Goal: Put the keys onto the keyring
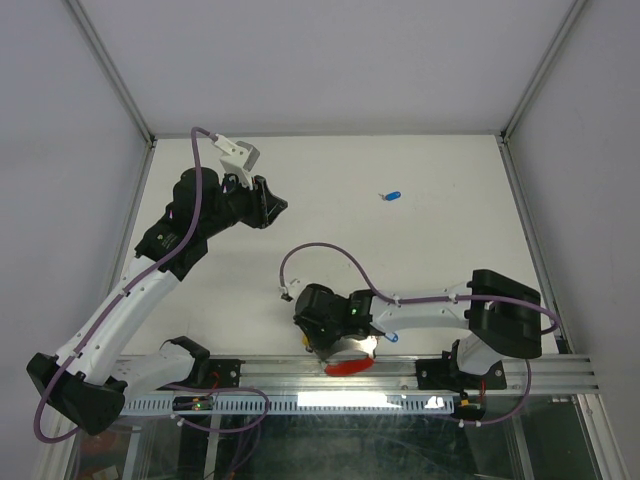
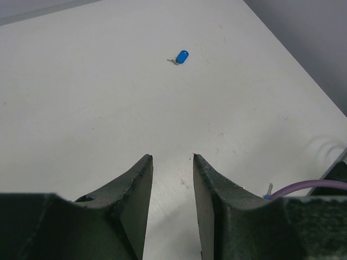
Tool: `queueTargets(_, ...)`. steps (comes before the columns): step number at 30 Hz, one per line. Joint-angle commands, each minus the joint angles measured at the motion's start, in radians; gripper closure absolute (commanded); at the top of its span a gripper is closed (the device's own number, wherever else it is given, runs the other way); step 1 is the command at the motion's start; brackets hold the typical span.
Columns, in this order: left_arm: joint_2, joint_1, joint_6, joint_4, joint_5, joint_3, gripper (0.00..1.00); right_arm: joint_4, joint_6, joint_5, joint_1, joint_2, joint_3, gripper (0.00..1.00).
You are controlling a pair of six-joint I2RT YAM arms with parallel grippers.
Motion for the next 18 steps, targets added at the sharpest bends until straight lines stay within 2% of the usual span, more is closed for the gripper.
queueTargets(1, -0.022, 0.012, -0.001, 0.027, 0.0, 0.009, 0.66, 0.072, 0.031, -0.055, -0.019, -0.009, -0.009, 0.84)
queueTargets(4, -0.023, 0.013, 0.001, 0.026, -0.001, 0.006, 0.66, 0.07, 0.035, -0.054, -0.026, -0.015, -0.011, 0.98)
queueTargets(5, -0.023, 0.012, 0.0, 0.026, -0.001, 0.006, 0.66, 0.071, 0.035, -0.051, -0.028, -0.024, -0.013, 1.0)
queueTargets(11, -0.023, 0.012, 0.001, 0.026, -0.001, 0.006, 0.66, 0.058, 0.025, 0.014, -0.073, -0.131, -0.056, 1.0)
queueTargets(18, -0.022, 0.014, 0.002, 0.026, -0.002, 0.0, 0.67, -0.038, -0.113, 0.26, -0.146, -0.328, -0.065, 1.0)
